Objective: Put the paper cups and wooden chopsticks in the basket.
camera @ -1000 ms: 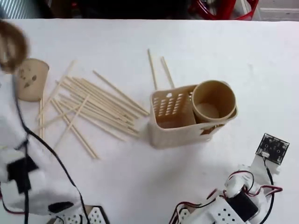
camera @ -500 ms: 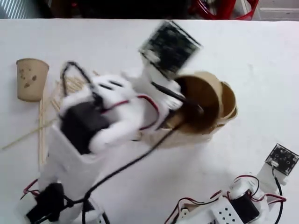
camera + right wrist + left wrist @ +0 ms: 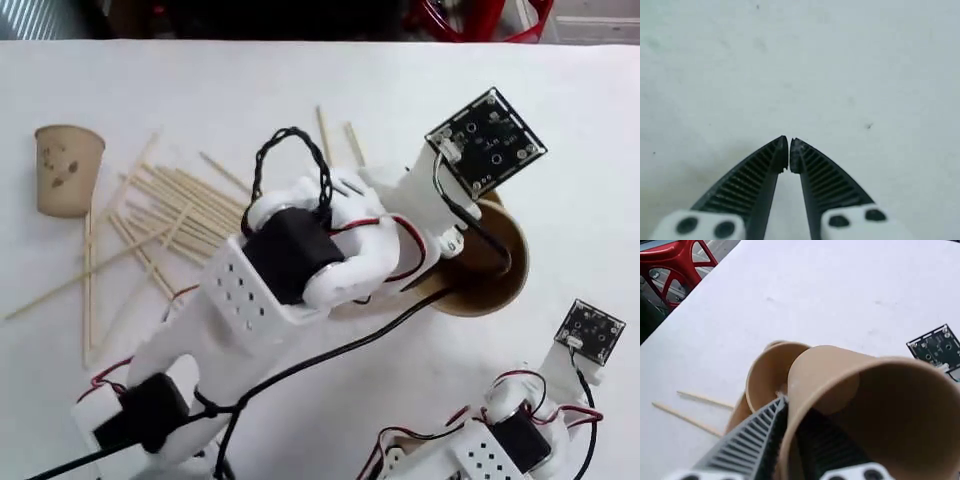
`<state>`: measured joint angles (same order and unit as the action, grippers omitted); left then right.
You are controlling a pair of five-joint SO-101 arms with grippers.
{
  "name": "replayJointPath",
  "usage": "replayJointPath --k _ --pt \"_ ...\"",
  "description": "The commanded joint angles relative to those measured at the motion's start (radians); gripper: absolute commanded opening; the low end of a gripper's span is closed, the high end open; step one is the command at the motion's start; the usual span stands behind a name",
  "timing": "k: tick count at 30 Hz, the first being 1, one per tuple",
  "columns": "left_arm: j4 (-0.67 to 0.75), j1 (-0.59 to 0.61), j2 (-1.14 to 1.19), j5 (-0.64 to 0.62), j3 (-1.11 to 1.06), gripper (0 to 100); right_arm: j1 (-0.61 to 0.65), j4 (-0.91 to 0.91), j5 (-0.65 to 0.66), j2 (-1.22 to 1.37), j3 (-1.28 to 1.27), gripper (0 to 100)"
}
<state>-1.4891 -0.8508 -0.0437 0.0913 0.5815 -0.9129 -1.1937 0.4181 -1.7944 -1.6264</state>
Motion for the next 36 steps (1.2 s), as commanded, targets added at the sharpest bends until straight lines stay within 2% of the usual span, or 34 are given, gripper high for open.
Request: replayJointPath --k 1,9,17,24,30,36 --pt "0.055 0.018 -0.001 0.011 0.003 3 0.007 0.018 0.0 -0.01 0.006 2.1" --pt "0.078 0.116 0.028 0.011 0.003 3 0.007 0.018 0.0 -0.01 0.006 2.1" --pt "0.057 0.114 0.099 0.011 0.011 3 0.008 0.019 0.0 -0.01 -0.005 2.1" --pt "0.014 0.12 0.097 0.009 0.009 18 0.008 0.019 0.0 -0.01 -0.005 2.1" --pt "0.031 0.12 0.102 0.012 0.011 18 0.008 0.019 0.0 -0.01 -0.005 2.1" --pt "0.163 0.114 0.096 0.025 0.014 18 0.008 0.021 0.0 -0.01 -0.005 2.1"
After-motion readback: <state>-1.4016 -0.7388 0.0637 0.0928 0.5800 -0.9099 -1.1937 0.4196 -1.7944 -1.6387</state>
